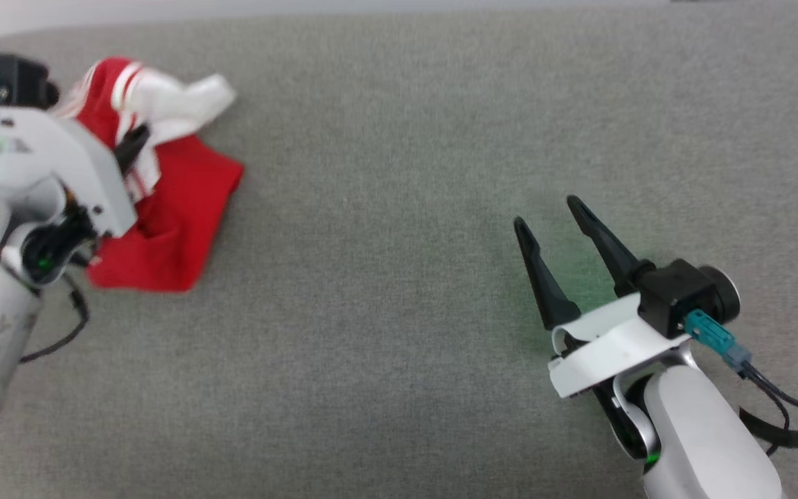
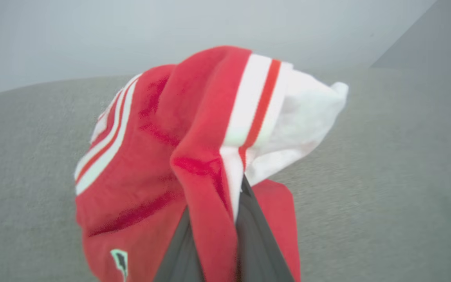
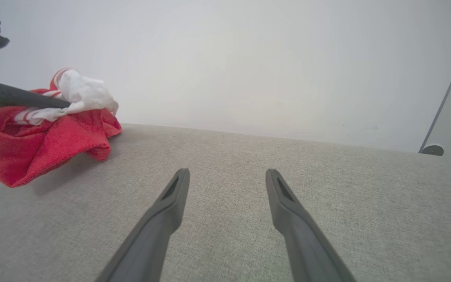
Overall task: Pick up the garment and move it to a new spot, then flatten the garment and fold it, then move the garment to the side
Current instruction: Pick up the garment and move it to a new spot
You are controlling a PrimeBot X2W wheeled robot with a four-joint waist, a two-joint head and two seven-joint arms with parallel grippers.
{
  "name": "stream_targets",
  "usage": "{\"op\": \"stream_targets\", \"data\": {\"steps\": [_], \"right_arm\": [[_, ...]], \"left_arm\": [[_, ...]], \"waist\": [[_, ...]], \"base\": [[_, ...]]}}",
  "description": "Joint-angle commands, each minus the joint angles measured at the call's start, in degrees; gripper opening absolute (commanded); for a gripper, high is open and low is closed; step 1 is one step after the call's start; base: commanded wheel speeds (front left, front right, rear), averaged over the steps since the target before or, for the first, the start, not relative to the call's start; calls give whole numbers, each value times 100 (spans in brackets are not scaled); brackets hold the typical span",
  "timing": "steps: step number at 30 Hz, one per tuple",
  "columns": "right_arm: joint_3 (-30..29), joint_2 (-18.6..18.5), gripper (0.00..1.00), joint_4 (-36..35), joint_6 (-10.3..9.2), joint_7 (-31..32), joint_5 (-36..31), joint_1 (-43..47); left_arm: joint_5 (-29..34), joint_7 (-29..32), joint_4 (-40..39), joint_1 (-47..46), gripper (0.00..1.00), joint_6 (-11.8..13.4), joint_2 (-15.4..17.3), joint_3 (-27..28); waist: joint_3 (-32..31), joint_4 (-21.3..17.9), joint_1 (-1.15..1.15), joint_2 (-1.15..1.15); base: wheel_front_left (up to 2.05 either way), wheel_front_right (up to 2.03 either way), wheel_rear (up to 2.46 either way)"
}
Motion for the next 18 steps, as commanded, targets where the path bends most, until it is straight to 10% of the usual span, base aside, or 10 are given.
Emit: {"op": "stream_targets", "data": {"steps": [1, 7, 18], "right_arm": [[-56, 25, 100, -1, -8, -3, 25, 103], [-458, 83, 100, -121, -8, -4, 163, 390], [-1256, 153, 100, -546, -8, -3, 487, 512]], "left_arm": [[-91, -20, -110, -75, 0, -15, -54, -24], [-600, -28, -1191, -345, 0, -14, -385, -223], [-1621, 197, -1825, -824, 0, -15, -2012, -695]], "waist": [[-282, -82, 0, 0], [-399, -446, 0, 0], [34, -1395, 0, 0]], "base": [[0, 0, 0], [0, 0, 0], [0, 0, 0]]}}
